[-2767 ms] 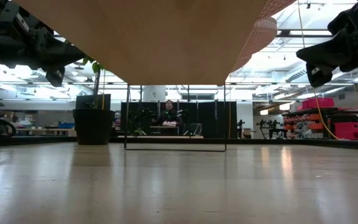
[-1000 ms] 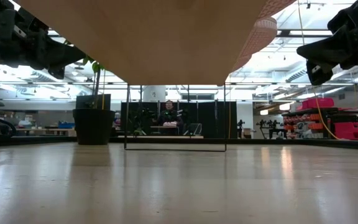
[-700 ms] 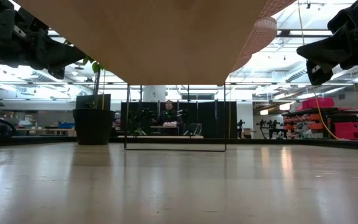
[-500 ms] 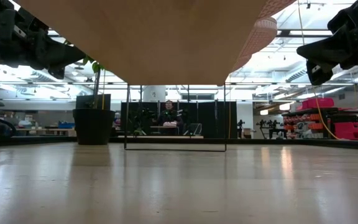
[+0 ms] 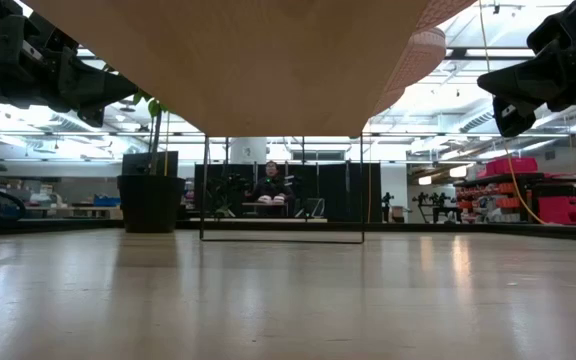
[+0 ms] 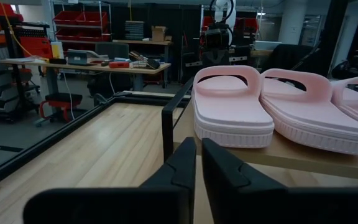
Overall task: Pick and place slides into the shelf
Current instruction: Return to Home Position
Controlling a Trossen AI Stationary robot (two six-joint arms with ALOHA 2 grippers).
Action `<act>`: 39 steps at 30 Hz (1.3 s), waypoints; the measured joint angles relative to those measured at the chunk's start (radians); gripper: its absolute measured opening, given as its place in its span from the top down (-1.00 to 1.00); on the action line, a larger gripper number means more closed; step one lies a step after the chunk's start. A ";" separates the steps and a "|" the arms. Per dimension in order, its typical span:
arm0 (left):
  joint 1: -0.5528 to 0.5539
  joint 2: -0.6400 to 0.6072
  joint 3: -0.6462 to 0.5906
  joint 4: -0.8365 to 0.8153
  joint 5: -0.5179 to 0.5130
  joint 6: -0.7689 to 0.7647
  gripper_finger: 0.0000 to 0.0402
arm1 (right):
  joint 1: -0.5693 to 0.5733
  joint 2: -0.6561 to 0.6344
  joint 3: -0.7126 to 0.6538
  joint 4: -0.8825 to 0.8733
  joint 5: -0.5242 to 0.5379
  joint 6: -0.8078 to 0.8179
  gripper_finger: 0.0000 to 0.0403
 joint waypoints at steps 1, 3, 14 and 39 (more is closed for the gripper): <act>0.000 0.000 0.000 0.000 0.000 0.000 0.82 | 0.000 0.000 0.000 0.000 0.000 0.000 0.93; 0.000 0.000 0.000 0.000 0.000 0.000 0.81 | 0.000 0.000 0.000 0.000 0.000 0.000 0.93; 0.000 0.000 0.000 0.000 0.000 0.000 0.84 | 0.000 0.000 0.000 0.000 0.000 0.000 0.93; 0.000 0.000 0.000 0.000 0.000 0.000 0.87 | 0.000 0.000 0.000 0.000 0.000 0.002 0.93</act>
